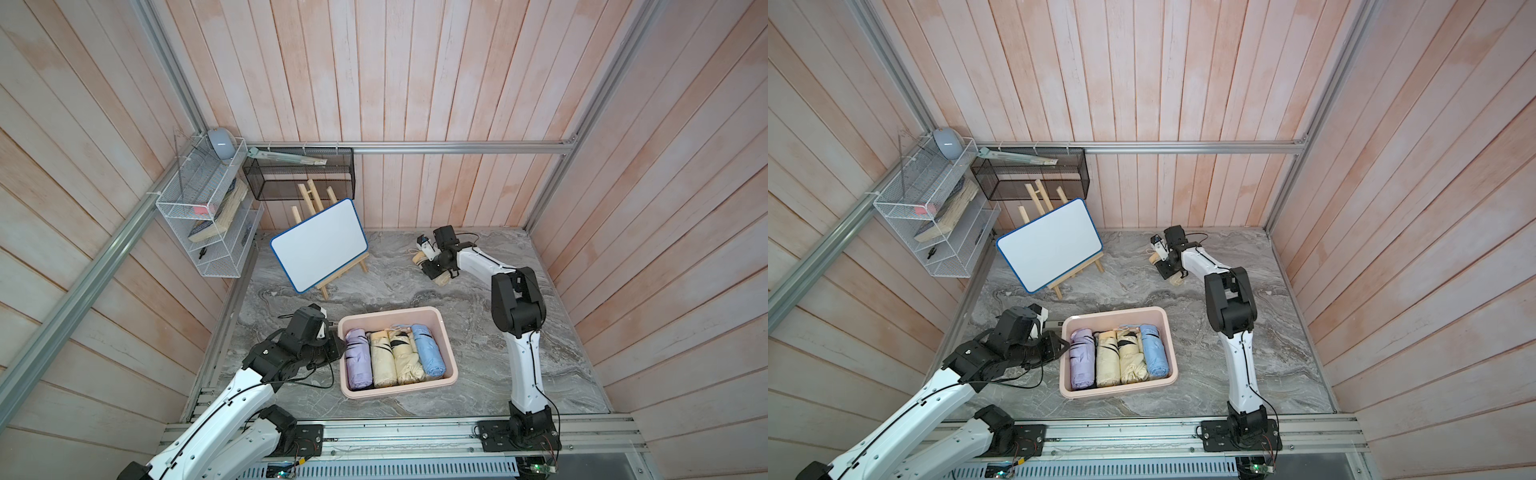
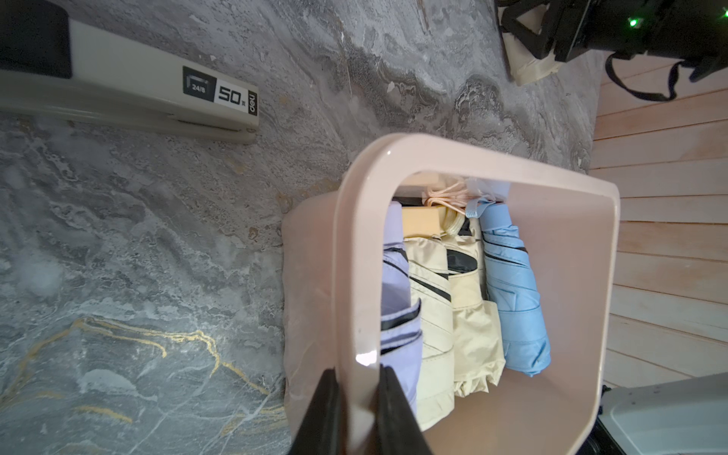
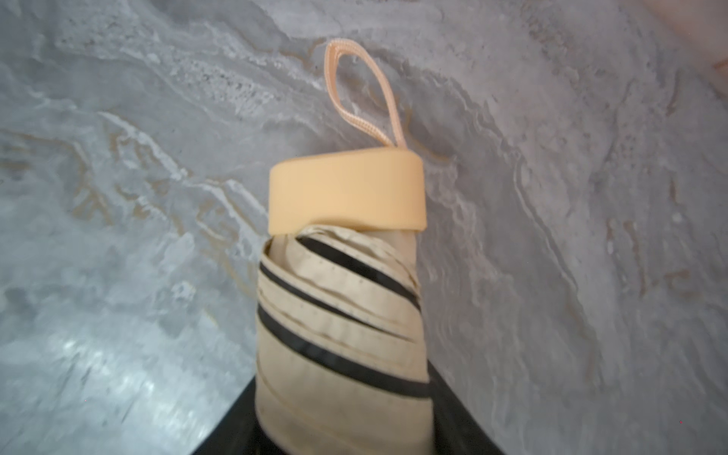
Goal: Put the umbrella into the storage box
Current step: Pick up the umbrella from the center of the board, then place the umbrella in the storage box.
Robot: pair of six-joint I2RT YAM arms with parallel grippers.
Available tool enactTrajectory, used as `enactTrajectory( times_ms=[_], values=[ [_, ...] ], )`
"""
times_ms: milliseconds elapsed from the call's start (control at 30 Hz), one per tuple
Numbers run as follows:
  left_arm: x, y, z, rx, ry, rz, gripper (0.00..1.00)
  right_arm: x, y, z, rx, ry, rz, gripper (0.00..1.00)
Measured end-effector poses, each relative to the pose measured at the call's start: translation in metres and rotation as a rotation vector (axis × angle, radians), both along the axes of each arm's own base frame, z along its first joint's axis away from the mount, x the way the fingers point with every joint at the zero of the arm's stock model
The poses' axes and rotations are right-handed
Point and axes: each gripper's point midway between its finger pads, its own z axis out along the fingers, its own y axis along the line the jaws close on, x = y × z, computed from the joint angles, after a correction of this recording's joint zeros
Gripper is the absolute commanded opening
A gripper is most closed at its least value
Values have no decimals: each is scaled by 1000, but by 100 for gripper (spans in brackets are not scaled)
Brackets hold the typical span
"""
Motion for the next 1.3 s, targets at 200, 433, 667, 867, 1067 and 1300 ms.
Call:
enactTrajectory(
  times_ms=[200, 433, 667, 867, 1067, 1300],
  values=[
    [4, 0, 0, -1, -6, 10, 0, -28, -9, 57, 71, -57, -65, 42],
    [9, -1, 1, -8, -15, 31, 0, -69, -21, 128, 224, -138, -192, 39],
    [19, -8, 0, -7, -36, 56, 0, -125, -4, 173, 366, -118, -249, 37],
    [27, -28, 0, -21, -58, 67, 0, -185, 28, 216, 475, -85, -237, 35],
    [36, -44, 1, -34, -71, 93, 0, -225, 36, 232, 544, -24, -282, 35],
    [50, -58, 2, -44, -85, 119, 0, -262, 47, 185, 484, 128, -310, 35]
  ],
)
